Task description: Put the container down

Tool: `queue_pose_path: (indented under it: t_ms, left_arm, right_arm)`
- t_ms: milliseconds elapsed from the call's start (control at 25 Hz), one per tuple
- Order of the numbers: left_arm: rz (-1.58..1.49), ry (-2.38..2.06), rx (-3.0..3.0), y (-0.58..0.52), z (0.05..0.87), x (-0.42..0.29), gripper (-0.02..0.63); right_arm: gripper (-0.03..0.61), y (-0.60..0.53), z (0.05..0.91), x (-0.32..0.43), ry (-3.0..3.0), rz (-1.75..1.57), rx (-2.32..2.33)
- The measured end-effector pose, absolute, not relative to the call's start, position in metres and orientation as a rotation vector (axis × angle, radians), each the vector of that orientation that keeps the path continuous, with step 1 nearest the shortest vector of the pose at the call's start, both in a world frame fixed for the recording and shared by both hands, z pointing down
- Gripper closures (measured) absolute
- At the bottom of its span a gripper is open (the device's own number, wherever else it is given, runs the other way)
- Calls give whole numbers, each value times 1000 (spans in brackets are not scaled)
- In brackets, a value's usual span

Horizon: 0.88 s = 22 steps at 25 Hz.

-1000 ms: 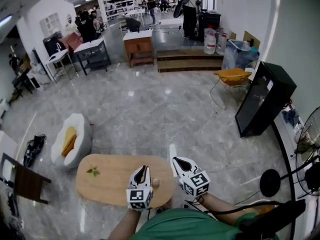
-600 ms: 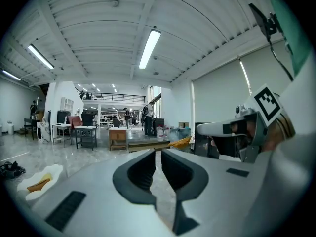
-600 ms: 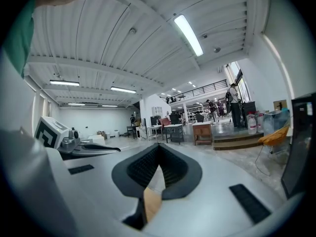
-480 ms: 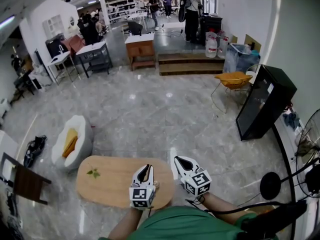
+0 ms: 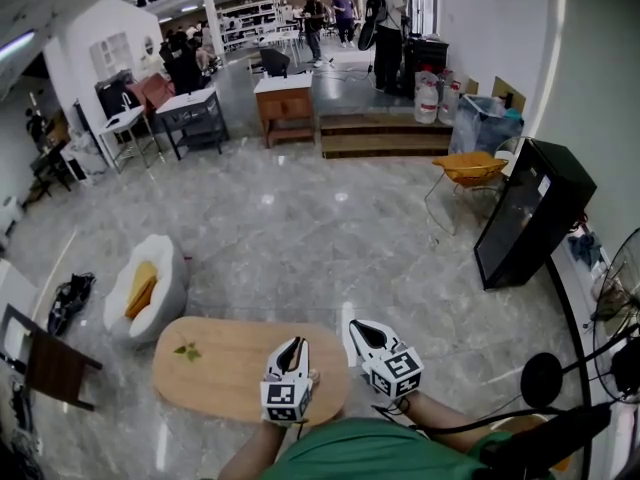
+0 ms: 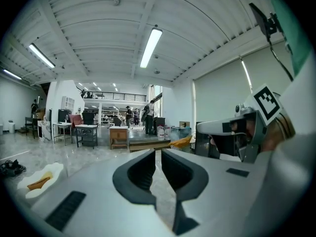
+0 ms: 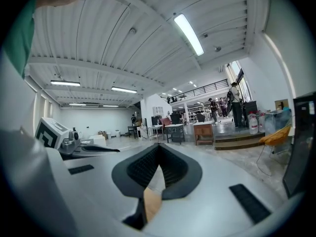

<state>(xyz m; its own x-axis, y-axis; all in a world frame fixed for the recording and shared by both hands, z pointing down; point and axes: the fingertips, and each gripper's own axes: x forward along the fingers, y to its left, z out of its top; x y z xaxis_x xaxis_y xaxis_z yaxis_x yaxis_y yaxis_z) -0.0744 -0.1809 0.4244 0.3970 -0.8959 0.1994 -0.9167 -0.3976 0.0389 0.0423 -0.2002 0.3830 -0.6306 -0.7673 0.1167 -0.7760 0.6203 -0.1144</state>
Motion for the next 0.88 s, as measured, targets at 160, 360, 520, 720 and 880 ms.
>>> queue_pose_path:
  t_ms: [160,360,520,720,880]
  left_arm:
    - [228,-1627,2500,-182,427,-74,561]
    - [229,-1620,2497,-183,428,-75,561]
    - [228,-1611,2502,-183,430,-74,561]
    - [239,-1604,2496,-183,434,-77,561]
    - [244,-1604,2494,-183,435,-78,561]
  right_arm:
    - [565,-202,383,39,-2779,238,1315]
    - [565,-202,384,38,-2773,241,1312]
    - [565,-202,385,38,-2768,242,1315]
    - [565,-202,387,33,-2770,244,1308]
    - [565,-202,387,32,-2771,242,1306]
